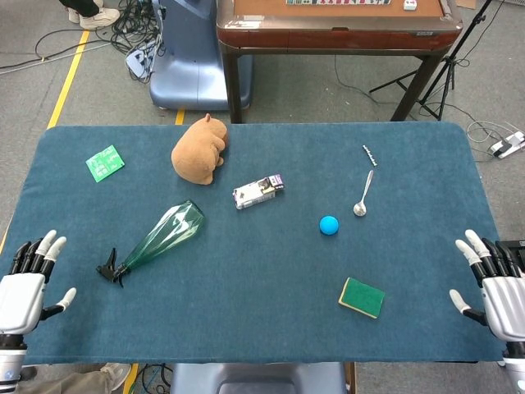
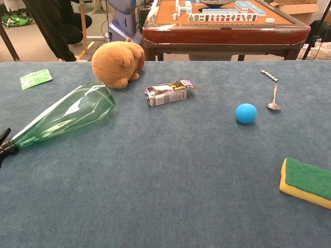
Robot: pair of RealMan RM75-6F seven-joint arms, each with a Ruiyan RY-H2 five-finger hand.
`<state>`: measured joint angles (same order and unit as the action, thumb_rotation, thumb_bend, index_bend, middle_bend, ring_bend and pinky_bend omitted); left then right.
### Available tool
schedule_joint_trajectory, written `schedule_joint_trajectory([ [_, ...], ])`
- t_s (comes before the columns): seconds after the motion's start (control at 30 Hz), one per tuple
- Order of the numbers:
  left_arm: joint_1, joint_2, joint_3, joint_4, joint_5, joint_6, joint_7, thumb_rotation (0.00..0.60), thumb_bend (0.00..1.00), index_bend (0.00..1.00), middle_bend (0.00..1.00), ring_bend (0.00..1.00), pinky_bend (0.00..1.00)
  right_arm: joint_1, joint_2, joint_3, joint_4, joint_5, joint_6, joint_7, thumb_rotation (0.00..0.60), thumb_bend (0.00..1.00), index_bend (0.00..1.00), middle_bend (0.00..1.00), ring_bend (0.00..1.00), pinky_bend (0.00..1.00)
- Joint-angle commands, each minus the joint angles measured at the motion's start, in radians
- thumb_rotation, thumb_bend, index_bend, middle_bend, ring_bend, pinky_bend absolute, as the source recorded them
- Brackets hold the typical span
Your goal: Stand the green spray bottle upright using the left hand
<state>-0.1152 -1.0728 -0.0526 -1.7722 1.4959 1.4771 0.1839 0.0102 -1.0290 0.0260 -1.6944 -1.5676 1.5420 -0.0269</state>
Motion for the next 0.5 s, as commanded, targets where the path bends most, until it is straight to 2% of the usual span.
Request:
schedule_joint_trajectory([
  [0.03, -0.016, 0.011, 0.003, 0.002, 0.02, -0.02, -0.018, 0.6, 0.31, 0.0, 0.0, 0.0, 0.0, 0.002, 0.001, 0.001, 0.001, -0.001, -0.002, 0.0, 0.6, 0.27, 0.11, 0.05, 0.0, 0.0],
  [0.13, -0.046, 0.028, 0.005, 0.008, 0.042, -0.063, -0.046, 0.6, 0.36, 0.0, 0.0, 0.0, 0.0, 0.006, 0.004, 0.003, 0.0, -0.002, -0.006, 0.0, 0.6, 0.27, 0.11, 0.05, 0.0, 0.0],
  [0.3, -0.103, 0.058, 0.011, 0.007, 0.077, -0.144, -0.077, 0.6, 0.37, 0.0, 0.0, 0.0, 0.0, 0.01, 0.009, 0.005, -0.003, -0.001, -0.011, -0.002, 0.6, 0.27, 0.11, 0.05, 0.0, 0.0],
  [0.5, -0.192, 0.08, 0.004, 0.013, 0.136, -0.235, -0.134, 0.6, 0.37, 0.07, 0.0, 0.0, 0.0, 0.016, 0.016, 0.006, -0.016, 0.001, -0.022, -0.014, 0.6, 0.27, 0.11, 0.05, 0.0, 0.0],
])
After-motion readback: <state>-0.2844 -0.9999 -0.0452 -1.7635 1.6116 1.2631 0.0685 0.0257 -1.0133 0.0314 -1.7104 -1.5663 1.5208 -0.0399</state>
